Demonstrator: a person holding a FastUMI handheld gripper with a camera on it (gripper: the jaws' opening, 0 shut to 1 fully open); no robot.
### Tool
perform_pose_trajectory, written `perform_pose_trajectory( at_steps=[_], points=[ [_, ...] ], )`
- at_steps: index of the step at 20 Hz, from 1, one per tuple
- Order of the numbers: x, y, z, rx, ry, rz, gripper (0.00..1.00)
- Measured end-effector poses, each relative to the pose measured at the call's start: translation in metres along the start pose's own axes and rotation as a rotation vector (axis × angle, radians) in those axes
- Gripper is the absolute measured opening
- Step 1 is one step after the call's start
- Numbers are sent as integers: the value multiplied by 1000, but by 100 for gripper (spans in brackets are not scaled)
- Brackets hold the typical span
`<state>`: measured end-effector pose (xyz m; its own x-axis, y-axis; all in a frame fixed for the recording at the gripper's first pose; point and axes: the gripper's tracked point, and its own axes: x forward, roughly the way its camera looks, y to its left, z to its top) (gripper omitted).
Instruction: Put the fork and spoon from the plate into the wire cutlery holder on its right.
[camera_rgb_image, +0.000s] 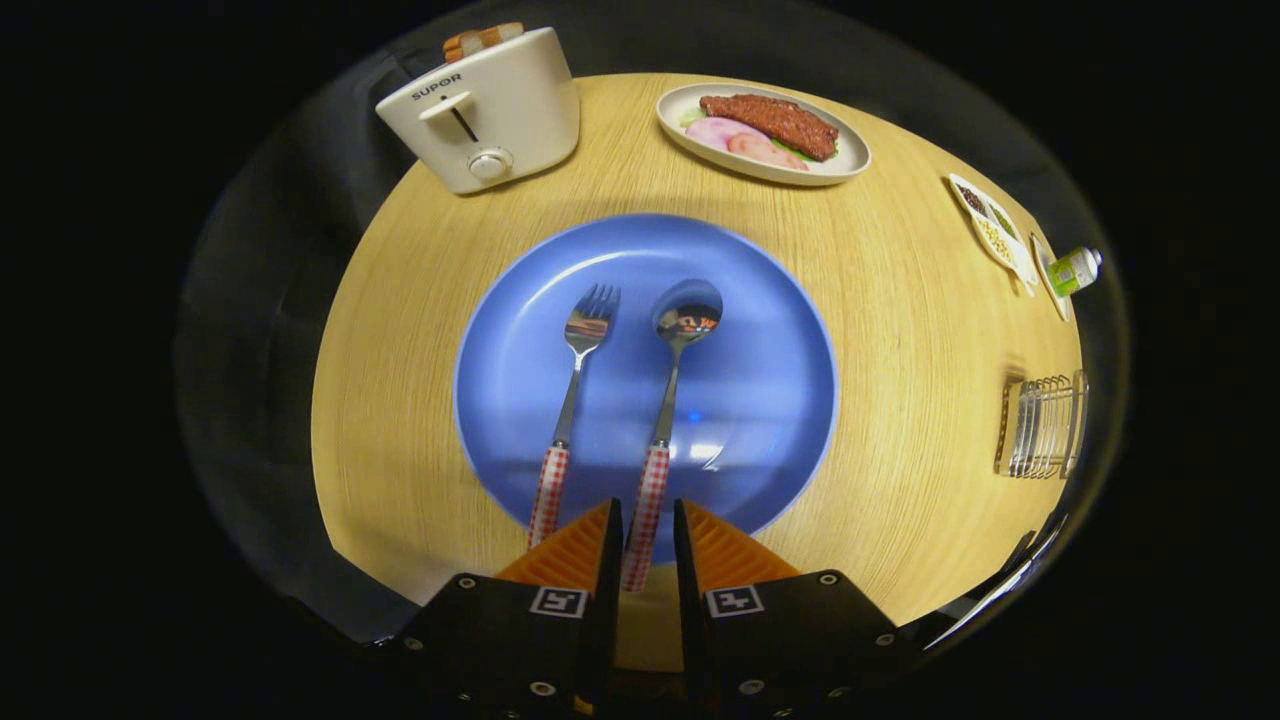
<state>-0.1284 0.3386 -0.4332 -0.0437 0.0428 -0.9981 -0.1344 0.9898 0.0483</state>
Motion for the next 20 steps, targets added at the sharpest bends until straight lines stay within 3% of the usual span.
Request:
perform_pose_trajectory(
  at_steps=[3,5,13,20],
  points=[
    [1,-6,2,19,5,-6,14],
    [-6,-15,5,25,0,3,9],
    [-78,-108,8,203,-52,87,9],
    [-132,-233,-26,340,-44,32,8]
  ],
)
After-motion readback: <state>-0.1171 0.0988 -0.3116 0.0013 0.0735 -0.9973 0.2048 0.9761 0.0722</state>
